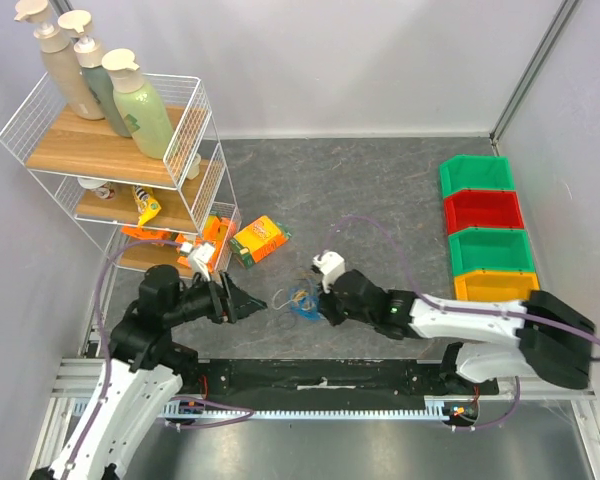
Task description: Untangle the cables
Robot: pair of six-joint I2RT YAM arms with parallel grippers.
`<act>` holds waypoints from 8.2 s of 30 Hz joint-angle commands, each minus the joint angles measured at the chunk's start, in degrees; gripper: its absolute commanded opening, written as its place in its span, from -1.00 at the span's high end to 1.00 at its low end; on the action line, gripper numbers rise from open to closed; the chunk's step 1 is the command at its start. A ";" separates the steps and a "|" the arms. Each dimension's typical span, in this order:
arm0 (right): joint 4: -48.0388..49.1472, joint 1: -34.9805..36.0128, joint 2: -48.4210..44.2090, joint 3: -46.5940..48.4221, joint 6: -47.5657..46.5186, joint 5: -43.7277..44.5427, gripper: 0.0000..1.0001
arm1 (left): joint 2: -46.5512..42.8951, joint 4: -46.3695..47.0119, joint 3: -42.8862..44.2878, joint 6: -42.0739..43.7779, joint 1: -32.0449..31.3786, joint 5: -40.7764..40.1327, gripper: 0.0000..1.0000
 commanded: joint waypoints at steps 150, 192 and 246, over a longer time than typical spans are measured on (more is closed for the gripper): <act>-29.12 -13.25 -37.98 28.22 -4.47 23.19 1.00 | 26.79 15.77 0.30 -2.83 -40.77 -53.13 -0.51; -22.62 -13.25 -16.85 77.12 6.33 -10.49 1.00 | 73.47 59.66 24.84 1.94 -37.61 -45.89 -0.51; -14.43 -35.29 0.01 69.64 -39.49 44.37 1.00 | 27.76 36.19 2.49 -2.64 -30.57 -8.11 -0.69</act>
